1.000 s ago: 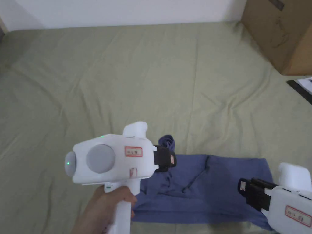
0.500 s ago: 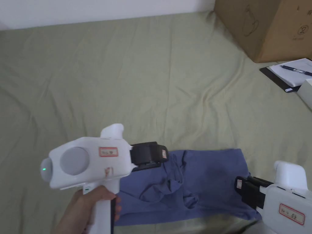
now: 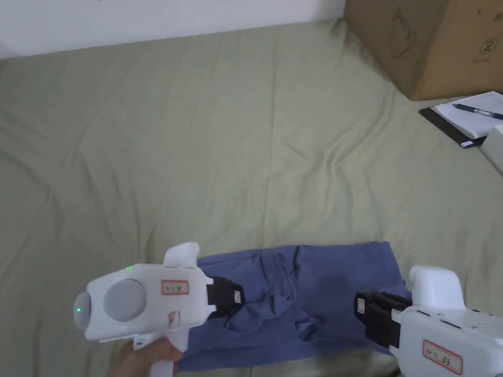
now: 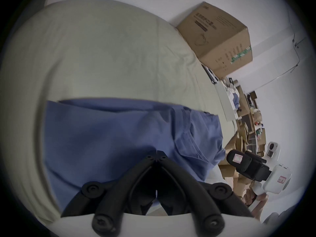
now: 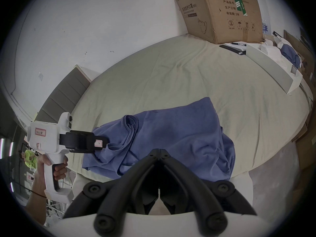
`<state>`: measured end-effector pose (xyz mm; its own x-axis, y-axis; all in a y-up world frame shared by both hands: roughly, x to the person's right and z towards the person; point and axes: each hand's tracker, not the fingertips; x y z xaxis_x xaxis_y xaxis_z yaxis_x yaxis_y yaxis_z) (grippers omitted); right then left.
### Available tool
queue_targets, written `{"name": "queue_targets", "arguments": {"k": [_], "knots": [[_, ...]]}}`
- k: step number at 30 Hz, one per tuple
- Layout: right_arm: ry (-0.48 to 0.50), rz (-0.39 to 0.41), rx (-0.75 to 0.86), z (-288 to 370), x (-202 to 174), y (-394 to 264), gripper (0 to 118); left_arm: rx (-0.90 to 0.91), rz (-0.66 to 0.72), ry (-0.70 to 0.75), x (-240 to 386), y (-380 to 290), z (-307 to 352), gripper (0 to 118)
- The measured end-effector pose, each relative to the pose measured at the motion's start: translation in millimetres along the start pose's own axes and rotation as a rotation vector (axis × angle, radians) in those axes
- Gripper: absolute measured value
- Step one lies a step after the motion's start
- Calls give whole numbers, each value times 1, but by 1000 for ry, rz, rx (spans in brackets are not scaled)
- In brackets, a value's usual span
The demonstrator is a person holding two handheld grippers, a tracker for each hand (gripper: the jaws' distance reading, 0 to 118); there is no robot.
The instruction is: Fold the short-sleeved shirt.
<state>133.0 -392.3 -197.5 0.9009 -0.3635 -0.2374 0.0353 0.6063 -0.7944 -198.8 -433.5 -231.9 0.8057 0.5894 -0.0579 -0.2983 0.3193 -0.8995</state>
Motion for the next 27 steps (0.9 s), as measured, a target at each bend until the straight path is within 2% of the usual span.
{"name": "queue_targets", "arguments": {"k": [8,17,21,24,27], "knots": [[-13,-19,-1,4,15,1,0,-84,-125,-26,44,-17,-29,0],[5,-6,-9,2,11,1,0,-105,-110,-140,55,-20,-24,0],[0,18,-12,3,6,3,0,11,7,-274,34,-10,15,0],[-1,15,-14,3,5,4,0,117,62,-283,-2,4,50,2],[7,13,-14,2,0,5,0,157,83,-185,-52,13,75,18]]}}
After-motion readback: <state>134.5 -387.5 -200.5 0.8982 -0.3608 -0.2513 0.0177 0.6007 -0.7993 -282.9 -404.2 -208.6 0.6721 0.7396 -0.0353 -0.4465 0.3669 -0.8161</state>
